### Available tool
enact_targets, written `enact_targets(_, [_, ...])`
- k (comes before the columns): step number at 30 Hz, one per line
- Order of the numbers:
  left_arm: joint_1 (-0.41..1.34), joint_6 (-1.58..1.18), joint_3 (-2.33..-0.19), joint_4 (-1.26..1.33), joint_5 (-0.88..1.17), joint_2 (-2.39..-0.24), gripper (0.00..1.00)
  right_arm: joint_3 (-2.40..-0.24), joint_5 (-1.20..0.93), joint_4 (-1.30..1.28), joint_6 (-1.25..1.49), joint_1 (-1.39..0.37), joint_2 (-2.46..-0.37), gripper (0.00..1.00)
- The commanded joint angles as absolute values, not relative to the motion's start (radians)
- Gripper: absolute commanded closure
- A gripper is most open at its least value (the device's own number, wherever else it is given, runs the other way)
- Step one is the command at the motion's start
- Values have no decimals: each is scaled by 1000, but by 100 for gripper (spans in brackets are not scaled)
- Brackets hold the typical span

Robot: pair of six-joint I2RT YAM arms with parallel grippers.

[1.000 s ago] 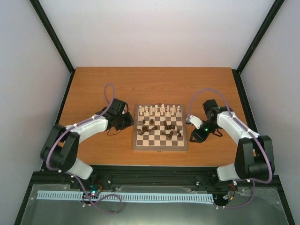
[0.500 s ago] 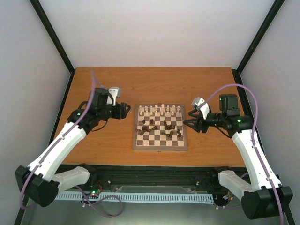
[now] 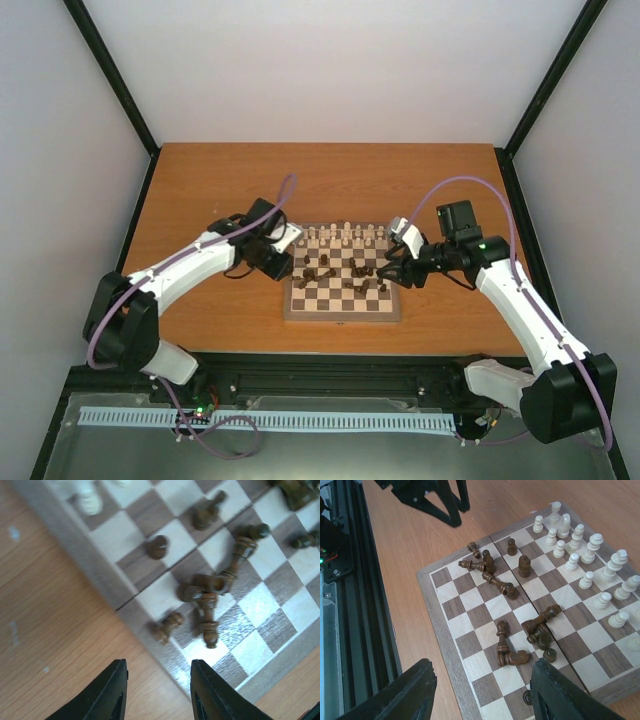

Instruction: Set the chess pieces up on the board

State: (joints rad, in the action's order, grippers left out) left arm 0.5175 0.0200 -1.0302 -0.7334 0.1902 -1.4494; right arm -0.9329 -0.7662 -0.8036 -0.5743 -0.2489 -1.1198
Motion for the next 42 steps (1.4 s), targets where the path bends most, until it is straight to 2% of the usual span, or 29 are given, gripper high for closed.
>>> enact_targets(1, [622,161,-1090,-737,141,-1514,61,-926,-720,-768,-564,-287,-1123,48])
enact_targets(7, [636,193,-1075,-703,185,-1538,59,-916,-673,-750,-559,-329,-1129,48])
enact_targets(16, [638,227,-1060,-647,132,-1577,59,-909,-645,-741,-558,-363,-1133,48])
enact_targets(20, [638,238,-1065,-643,126,-1612,64,-908,-639,-738,-557,-364,-1129,48])
enact_targets(27, [638,243,-1056,-643,101,-1638,65,-904,-636,-735,-555,-367,-1129,47])
enact_targets(33, [638,248,-1046,-641,68,-1640,71,-900,-632,-732,-556,-373,-1131,47])
enact_targets(42, [641,239,-1034,-636,91,-1650,70,-894,-624,-727,-557,-380,-1129,47])
